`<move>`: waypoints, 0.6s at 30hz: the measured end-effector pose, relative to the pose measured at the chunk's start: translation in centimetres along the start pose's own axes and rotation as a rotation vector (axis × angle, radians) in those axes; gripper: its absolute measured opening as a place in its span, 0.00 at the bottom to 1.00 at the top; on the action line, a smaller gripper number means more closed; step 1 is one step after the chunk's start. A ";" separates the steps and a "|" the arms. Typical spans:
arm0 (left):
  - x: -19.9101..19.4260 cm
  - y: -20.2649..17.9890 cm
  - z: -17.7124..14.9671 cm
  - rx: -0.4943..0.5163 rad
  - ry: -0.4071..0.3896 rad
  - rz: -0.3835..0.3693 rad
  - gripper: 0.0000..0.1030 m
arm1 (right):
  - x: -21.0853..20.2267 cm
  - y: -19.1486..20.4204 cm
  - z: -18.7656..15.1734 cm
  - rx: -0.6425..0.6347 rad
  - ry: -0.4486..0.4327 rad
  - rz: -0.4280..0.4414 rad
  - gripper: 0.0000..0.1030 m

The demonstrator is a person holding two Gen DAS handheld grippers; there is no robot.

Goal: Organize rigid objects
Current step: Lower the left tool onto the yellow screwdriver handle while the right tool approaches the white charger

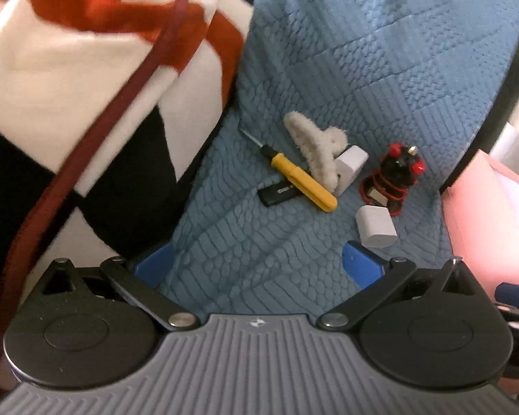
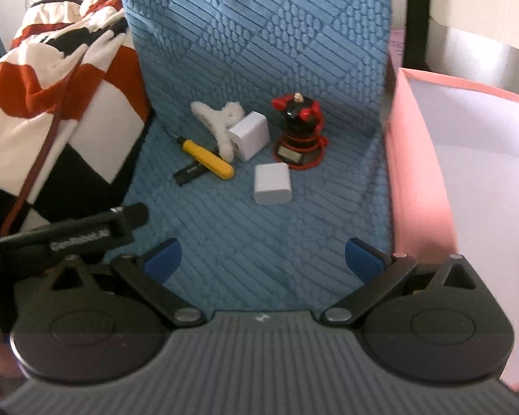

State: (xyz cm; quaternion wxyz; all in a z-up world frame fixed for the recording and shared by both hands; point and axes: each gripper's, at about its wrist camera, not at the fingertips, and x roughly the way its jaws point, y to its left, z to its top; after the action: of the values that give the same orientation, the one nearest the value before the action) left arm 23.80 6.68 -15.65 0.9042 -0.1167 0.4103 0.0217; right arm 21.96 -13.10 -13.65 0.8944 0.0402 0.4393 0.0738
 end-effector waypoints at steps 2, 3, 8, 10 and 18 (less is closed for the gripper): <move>0.7 0.7 0.3 -0.035 -0.001 -0.030 1.00 | 0.4 0.1 0.3 -0.014 -0.020 0.014 1.00; 1.0 0.8 0.5 -0.039 -0.003 -0.028 1.00 | 0.6 0.1 0.4 -0.019 -0.030 0.017 1.00; 3.0 0.8 1.2 -0.047 0.004 -0.030 1.00 | 1.4 -0.5 0.6 -0.015 -0.041 0.067 1.00; 3.8 0.5 1.5 -0.047 0.013 -0.043 1.00 | 1.8 -0.9 0.8 0.008 -0.037 0.077 0.99; 7.2 -0.6 2.6 -0.058 0.046 -0.108 1.00 | 4.4 -1.6 2.1 -0.024 -0.051 0.071 0.74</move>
State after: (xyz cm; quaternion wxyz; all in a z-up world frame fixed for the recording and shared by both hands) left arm 30.61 6.27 -19.24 0.8907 -0.1650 0.4231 -0.0178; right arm 26.41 -13.99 -16.04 0.9026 0.0470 0.4137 0.1094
